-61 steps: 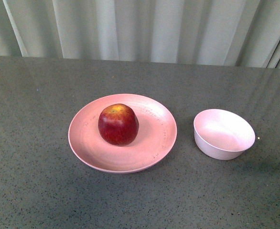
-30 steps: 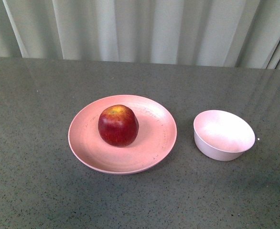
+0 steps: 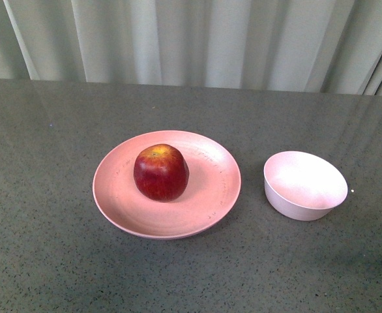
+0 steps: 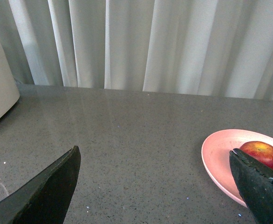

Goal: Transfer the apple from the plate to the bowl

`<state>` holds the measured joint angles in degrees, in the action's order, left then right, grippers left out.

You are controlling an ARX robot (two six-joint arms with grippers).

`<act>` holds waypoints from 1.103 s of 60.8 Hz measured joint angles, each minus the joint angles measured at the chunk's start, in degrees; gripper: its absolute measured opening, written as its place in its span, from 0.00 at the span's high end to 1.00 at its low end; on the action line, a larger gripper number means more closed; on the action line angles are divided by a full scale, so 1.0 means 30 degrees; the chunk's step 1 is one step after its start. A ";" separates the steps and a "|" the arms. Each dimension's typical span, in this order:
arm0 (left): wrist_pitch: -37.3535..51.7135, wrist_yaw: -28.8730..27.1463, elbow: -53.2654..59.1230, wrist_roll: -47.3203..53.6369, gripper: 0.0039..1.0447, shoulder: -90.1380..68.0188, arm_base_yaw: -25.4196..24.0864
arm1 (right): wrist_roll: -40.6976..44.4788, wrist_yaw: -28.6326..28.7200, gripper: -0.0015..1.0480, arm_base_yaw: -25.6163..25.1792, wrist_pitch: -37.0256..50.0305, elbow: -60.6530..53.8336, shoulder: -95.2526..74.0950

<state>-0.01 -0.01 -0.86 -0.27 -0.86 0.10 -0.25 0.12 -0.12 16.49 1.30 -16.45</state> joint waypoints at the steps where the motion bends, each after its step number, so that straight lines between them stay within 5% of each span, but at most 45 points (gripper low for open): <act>1: 0.0000 0.0007 0.0000 0.0000 0.08 0.0000 0.0000 | 0.0000 0.0000 0.98 0.0000 -0.0131 0.0000 0.0131; 24: 0.0000 0.0000 0.0000 0.0000 0.08 0.0000 0.0000 | 0.0000 0.0000 0.98 0.0000 -0.2113 0.0000 0.2106; 31: 0.0000 0.0000 0.0000 0.0000 0.08 0.0000 0.0000 | 0.0022 -0.0051 0.98 0.0007 -0.5268 0.0007 0.4823; 50: 0.0000 0.0000 0.0000 0.0000 0.08 0.0000 0.0000 | 0.0022 -0.0044 0.98 0.0007 -0.5464 0.0007 0.5362; 67: 0.0000 0.0000 0.0000 0.0000 0.08 0.0000 0.0000 | 0.0036 -0.0044 0.52 0.0007 -0.5472 0.0007 0.5362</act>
<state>-0.01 -0.01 -0.86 -0.27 -0.86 0.10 -0.14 -0.01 -0.10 0.08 1.32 -0.36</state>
